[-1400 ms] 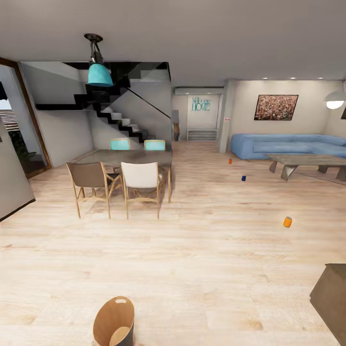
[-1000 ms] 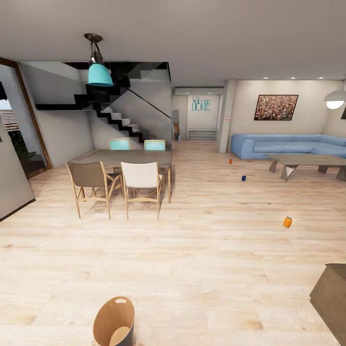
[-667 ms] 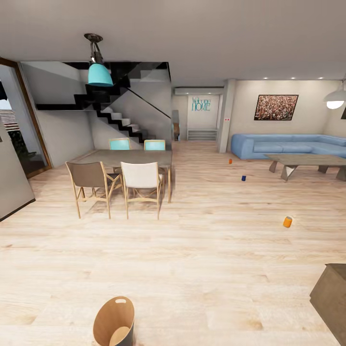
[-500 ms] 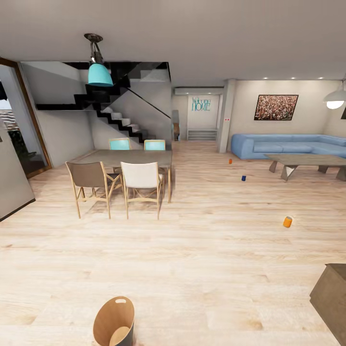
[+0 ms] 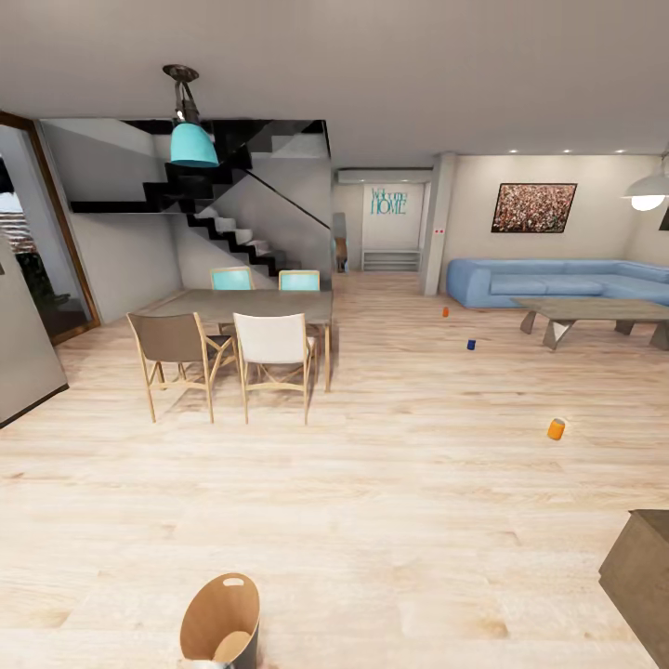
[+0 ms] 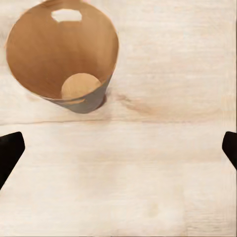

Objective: Put the three can of soda from the living room inside the tash can in the kitchen.

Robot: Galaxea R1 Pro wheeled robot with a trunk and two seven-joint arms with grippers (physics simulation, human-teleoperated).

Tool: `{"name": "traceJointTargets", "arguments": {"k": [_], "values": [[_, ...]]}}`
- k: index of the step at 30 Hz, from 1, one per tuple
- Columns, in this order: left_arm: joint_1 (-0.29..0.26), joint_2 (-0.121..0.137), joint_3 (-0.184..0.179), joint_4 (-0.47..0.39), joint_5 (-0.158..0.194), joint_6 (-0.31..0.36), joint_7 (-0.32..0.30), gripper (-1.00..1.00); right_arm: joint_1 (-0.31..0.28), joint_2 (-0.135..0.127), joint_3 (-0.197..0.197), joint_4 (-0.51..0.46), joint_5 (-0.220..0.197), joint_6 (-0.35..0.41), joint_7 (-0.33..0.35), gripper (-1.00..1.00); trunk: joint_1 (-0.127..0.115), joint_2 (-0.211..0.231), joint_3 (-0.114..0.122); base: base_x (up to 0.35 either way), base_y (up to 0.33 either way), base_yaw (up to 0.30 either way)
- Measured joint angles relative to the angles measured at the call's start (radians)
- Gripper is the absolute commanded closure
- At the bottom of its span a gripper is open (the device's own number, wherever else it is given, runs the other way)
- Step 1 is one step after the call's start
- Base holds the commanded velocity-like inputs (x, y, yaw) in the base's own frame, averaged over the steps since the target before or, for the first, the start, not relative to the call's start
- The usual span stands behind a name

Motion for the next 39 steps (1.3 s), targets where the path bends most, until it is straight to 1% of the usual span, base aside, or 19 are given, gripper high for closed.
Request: {"name": "traceJointTargets", "arguments": {"k": [5,6,7,9,12,16,17,21,22,23,25,26,29,31,34,36,37,38,39], "values": [[0.000,0.003,0.000,-0.227,0.002,0.034,0.000,-1.00,0.004,-0.003,-0.055,-0.153,0.001,0.002,0.057,-1.00,0.000,0.000,0.000,0.000,0.000,0.000],[0.001,0.002,-0.001,-0.310,0.002,0.044,0.001,-1.00,0.005,-0.003,-0.080,-0.206,0.000,0.003,0.081,-1.00,0.000,0.000,0.000,0.000,0.000,0.000],[0.002,0.002,0.000,-0.317,0.002,0.045,0.001,-1.00,0.005,-0.003,-0.081,-0.209,0.001,0.003,0.082,-1.00,0.000,0.000,0.000,0.000,0.000,0.000],[0.006,-0.001,-0.005,-0.462,-0.001,0.066,0.003,-1.00,0.008,-0.001,-0.131,-0.343,0.000,0.021,0.121,-1.00,0.000,0.000,0.000,0.000,0.000,0.000],[0.009,-0.001,-0.007,-0.534,-0.003,0.072,0.005,-1.00,0.010,0.001,-0.163,-0.462,0.000,0.053,0.136,-1.00,0.000,0.000,0.000,0.000,0.000,0.000],[0.010,-0.002,-0.008,-0.597,-0.004,0.071,0.007,-1.00,0.013,0.005,-0.193,-0.628,-0.001,0.099,0.150,-1.00,0.000,0.000,0.000,0.000,0.000,0.000],[0.011,-0.002,-0.008,-0.627,-0.004,0.069,0.008,-1.00,0.014,0.008,-0.201,-0.707,-0.002,0.118,0.156,-1.00,0.000,0.000,0.000,0.000,0.000,0.000],[0.014,-0.002,-0.007,-0.699,-0.005,0.062,0.011,-1.00,0.021,0.013,-0.210,-0.848,-0.003,0.159,0.165,-1.00,0.000,0.000,0.000,0.000,0.000,0.000],[0.014,-0.002,-0.007,-0.700,-0.005,0.062,0.011,-1.00,0.021,0.013,-0.210,-0.850,-0.003,0.160,0.165,-1.00,0.000,0.000,0.000,0.000,0.000,0.000],[0.015,0.000,-0.006,-0.717,-0.005,0.050,0.012,-1.00,0.023,0.014,-0.212,-0.871,-0.011,0.167,0.169,-1.00,0.000,0.000,0.000,0.000,0.000,0.000],[0.018,0.002,-0.005,-0.727,-0.005,0.024,0.011,-1.00,0.025,0.014,-0.213,-0.880,-0.030,0.170,0.173,-1.00,0.000,0.000,0.000,0.000,0.000,0.000],[0.027,0.003,-0.003,-0.731,-0.005,-0.013,0.008,-1.00,0.027,0.014,-0.214,-0.886,-0.054,0.171,0.178,-1.00,0.000,0.000,0.000,0.000,0.000,0.000],[0.063,0.004,-0.002,-0.730,-0.007,-0.080,0.006,-1.00,0.051,0.014,-0.215,-0.890,-0.089,0.172,0.195,-1.00,0.000,0.000,0.000,0.000,0.000,0.000],[0.100,0.005,-0.001,-0.728,-0.008,-0.126,0.004,-1.00,0.084,0.014,-0.213,-0.880,-0.109,0.171,0.207,-1.00,0.000,0.000,0.000,0.000,0.000,0.000],[0.122,0.005,0.000,-0.719,-0.009,-0.149,0.004,-1.00,0.102,0.015,-0.208,-0.856,-0.120,0.171,0.209,-1.00,0.000,0.000,0.000,0.000,0.000,0.000],[0.133,0.005,0.000,-0.694,-0.007,-0.163,0.005,-1.00,0.111,0.016,-0.203,-0.844,-0.126,0.174,0.209,-1.00,0.000,0.000,0.000,0.000,0.000,0.000],[0.136,0.005,0.001,-0.674,-0.007,-0.168,0.006,-1.00,0.113,0.021,-0.198,-0.841,-0.124,0.178,0.206,-1.00,0.000,0.000,0.000,0.000,0.000,0.000],[0.138,0.005,0.001,-0.654,-0.008,-0.171,0.007,-1.00,0.111,0.040,-0.181,-0.840,-0.118,0.181,0.187,-1.00,0.000,0.000,0.000,0.000,0.000,0.000],[0.139,0.004,0.000,-0.633,-0.010,-0.174,0.008,-1.00,0.108,0.068,-0.150,-0.846,-0.102,0.184,0.150,-1.00,0.000,0.000,0.000,0.000,0.000,0.000]]}}
